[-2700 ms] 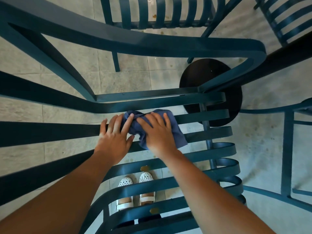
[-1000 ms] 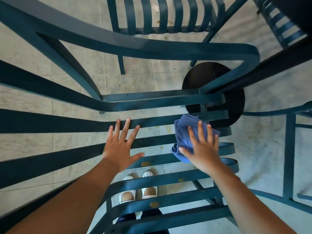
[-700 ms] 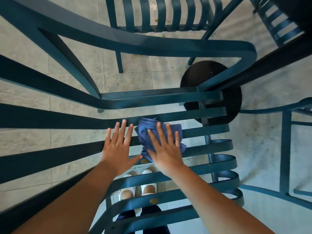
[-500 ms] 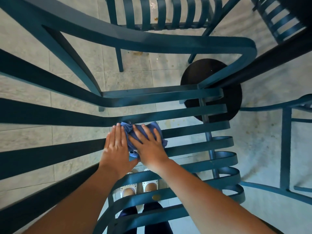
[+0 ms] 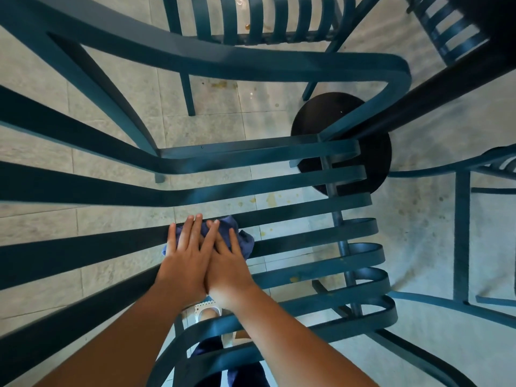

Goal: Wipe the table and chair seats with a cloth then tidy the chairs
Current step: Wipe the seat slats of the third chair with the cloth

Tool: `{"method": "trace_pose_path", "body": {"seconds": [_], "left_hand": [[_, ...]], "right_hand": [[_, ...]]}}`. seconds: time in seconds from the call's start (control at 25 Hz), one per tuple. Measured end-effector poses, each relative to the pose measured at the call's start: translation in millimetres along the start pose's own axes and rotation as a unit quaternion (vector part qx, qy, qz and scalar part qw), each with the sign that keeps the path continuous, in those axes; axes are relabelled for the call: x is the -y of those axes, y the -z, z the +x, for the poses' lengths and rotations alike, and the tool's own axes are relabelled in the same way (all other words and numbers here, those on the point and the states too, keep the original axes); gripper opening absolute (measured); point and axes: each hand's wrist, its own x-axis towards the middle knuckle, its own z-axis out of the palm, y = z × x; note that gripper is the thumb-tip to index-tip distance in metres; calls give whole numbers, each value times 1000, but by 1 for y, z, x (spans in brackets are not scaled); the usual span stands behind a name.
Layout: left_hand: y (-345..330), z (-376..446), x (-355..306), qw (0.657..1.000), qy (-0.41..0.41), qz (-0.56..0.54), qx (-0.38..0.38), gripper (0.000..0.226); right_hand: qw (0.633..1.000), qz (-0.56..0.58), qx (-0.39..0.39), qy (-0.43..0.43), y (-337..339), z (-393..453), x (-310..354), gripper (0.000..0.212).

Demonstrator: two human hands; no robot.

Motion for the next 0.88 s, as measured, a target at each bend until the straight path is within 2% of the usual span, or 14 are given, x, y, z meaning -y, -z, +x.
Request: {"method": "trace_pose_path", "body": {"seconds": [0.12,0.2,0.28,0.36,0.52,0.68,0.88], "left_hand": [[3,5,-1,998,-39,-54,-13,123],[5,8,-4,989,6,-144,-40,118],[7,12,-6,979,54,-194,-34,115],[4,12,-7,984,55,-160,-55,110],[-11,4,-19,997,67,-29,-33,110],[-26,6,-32,990,80,-54,-102,113],[-14,30,-78,980,166,-101,-48,98]], "right_hand": [[995,-27,-93,-33,-15,-19,-11,60],[982,-26,-167,-91,-20,-33,-24,49],[968,-28,-195,-156,-12,-39,-26,38],[969,-34,-190,-154,-6,-33,-20,44],[984,-57,-166,-35,-26,-23,-26,53],[976,-76,-192,-73,-28,-35,-56,50],[966,-93,-207,-123,-19,-55,-106,53]]}}
